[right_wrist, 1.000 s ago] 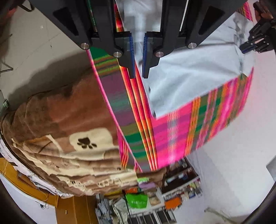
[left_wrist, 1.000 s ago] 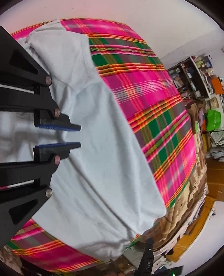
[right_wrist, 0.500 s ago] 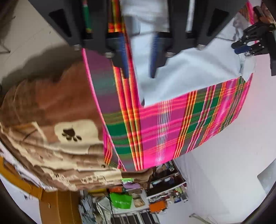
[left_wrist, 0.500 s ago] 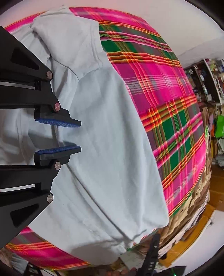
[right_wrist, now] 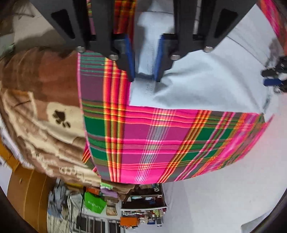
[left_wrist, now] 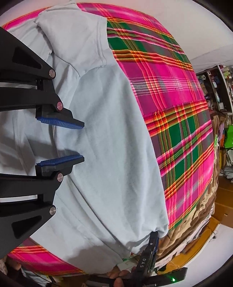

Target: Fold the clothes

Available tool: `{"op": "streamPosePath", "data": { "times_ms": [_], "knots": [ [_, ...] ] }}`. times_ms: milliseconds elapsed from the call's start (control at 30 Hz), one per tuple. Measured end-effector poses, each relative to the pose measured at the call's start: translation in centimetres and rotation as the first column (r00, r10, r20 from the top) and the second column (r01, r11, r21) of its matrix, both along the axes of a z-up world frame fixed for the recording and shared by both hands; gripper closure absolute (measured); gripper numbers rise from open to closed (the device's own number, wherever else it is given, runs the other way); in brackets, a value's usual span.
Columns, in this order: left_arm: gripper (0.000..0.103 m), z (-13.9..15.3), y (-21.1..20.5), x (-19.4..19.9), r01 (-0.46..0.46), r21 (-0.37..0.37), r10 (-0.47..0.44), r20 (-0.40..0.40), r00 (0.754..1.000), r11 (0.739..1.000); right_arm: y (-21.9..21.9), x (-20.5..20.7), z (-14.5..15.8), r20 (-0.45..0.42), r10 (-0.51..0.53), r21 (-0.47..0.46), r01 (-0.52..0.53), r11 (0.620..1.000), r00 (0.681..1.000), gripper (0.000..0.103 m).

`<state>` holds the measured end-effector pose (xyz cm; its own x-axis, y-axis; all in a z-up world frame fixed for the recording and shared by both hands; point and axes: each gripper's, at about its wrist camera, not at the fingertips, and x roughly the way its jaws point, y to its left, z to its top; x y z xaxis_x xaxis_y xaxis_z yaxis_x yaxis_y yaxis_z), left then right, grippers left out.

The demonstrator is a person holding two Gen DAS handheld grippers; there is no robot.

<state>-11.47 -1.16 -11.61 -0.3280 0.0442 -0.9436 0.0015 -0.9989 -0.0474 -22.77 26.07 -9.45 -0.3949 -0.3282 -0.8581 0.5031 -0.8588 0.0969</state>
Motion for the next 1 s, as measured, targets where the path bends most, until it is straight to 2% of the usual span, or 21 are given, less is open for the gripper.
{"op": "streamPosePath", "data": {
  "times_ms": [100, 167, 267, 400, 533, 600, 767, 867, 1000],
  "knots": [
    [0.071, 0.1, -0.1, 0.1, -0.007, -0.001, 0.007, 0.006, 1.000, 1.000, 0.2, -0.1, -0.1, 0.009, -0.002, -0.014, 0.003, 1.000, 1.000, 0.083],
    [0.071, 0.2, -0.1, 0.1, -0.012, -0.002, 0.012, 0.010, 1.000, 1.000, 0.3, 0.2, 0.0, 0.006, -0.001, -0.026, 0.002, 1.000, 1.000, 0.094],
    [0.071, 0.4, -0.1, 0.2, -0.019, -0.003, 0.019, 0.015, 1.000, 1.000, 0.1, 0.9, 0.2, -0.024, 0.002, -0.009, -0.002, 1.000, 1.000, 0.095],
    [0.071, 0.6, -0.2, 0.3, -0.028, -0.005, 0.028, 0.023, 0.999, 1.000, 0.5, 1.2, 0.8, -0.038, -0.039, -0.005, 0.038, 0.999, 0.999, 0.096],
    [0.070, 0.8, -0.7, 0.8, -0.034, 0.007, 0.033, 0.036, 0.999, 0.999, 1.2, 1.5, 1.5, -0.012, -0.085, -0.054, 0.084, 0.995, 0.996, 0.094],
    [0.070, 0.9, -0.9, 0.9, -0.033, 0.006, 0.033, 0.038, 0.999, 0.999, 1.3, 1.6, 1.5, -0.015, -0.109, -0.046, 0.109, 0.993, 0.994, 0.094],
    [0.070, 2.0, -1.6, 1.4, -0.030, -0.004, 0.030, 0.018, 0.999, 1.000, 1.9, 1.5, 1.7, 0.042, -0.117, -0.069, 0.120, 0.990, 0.992, 0.093],
    [0.069, 2.9, -2.2, 1.9, -0.013, -0.034, 0.014, 0.014, 1.000, 0.999, 2.4, 1.5, 2.3, 0.029, -0.120, -0.059, 0.122, 0.991, 0.992, 0.092],
    [0.069, 4.7, -5.1, 3.9, -0.060, 0.003, 0.060, -0.009, 0.998, 0.998, 3.2, 1.5, 4.3, -0.025, -0.177, 0.000, 0.177, 0.984, 0.984, 0.092]
  ]
}}
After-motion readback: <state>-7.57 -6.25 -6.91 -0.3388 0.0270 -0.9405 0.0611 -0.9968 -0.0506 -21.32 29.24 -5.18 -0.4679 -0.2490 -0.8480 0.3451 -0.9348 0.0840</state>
